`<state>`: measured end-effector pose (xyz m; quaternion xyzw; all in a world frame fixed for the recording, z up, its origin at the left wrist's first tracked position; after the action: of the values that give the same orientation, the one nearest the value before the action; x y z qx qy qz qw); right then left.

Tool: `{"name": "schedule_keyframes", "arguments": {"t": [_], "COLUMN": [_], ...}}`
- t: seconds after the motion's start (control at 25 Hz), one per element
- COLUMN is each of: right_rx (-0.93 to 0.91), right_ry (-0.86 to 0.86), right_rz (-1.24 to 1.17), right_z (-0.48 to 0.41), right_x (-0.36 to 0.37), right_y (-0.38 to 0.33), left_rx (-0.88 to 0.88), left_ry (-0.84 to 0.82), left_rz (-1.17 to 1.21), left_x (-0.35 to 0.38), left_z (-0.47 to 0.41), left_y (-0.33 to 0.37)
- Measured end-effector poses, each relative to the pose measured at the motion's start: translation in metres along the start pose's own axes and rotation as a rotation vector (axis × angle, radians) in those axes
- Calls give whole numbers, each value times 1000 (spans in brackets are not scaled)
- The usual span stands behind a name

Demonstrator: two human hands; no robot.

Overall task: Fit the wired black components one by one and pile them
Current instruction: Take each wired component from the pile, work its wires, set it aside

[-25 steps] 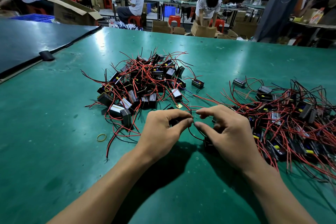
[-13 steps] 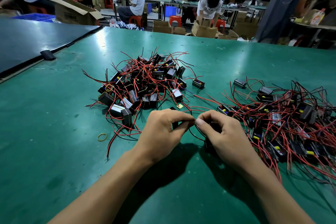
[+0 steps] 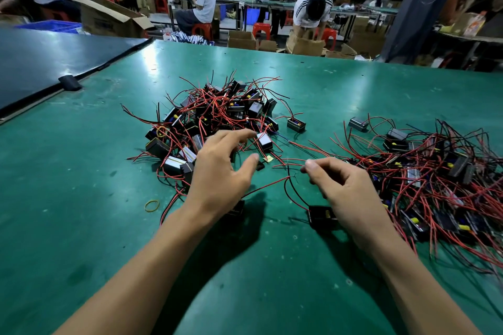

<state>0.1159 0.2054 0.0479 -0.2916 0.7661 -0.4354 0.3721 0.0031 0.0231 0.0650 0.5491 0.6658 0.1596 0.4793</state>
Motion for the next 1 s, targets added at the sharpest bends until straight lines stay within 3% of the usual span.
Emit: {"name": "schedule_keyframes", "arguments": {"t": [0.08,0.16,0.44,0.68,1.0], "right_rx": [-12,-23,-30,-47,-29], "right_ry": [-34,-109,-295,-247,-259], "right_rz": [47,51,36,25,59], "right_z": [1,3,5,5,5], "right_x": [7,12,15,14,16], "right_y": [0,-1,3,4,8], "left_rx": [-50,-61,-172,-253,-256], "left_ry": [-212,-301,-340,-336,-341], "left_rz": [-38,7,254,373,342], "left_x": [8,13,23,22,25], "left_z": [-2,0,13,14,15], "left_y": [-5,-5,2,1,1]}}
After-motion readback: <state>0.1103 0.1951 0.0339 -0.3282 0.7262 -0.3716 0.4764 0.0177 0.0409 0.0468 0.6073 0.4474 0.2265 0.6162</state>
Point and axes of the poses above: each hand's wrist, its own z-axis away from the middle knuckle, its own x-axis out of the palm, y = z × x, the point moved 4 cm from there along -z, towards the middle knuckle, and after that the axes turned 7 degrees about -x, right-handed, at the moved point
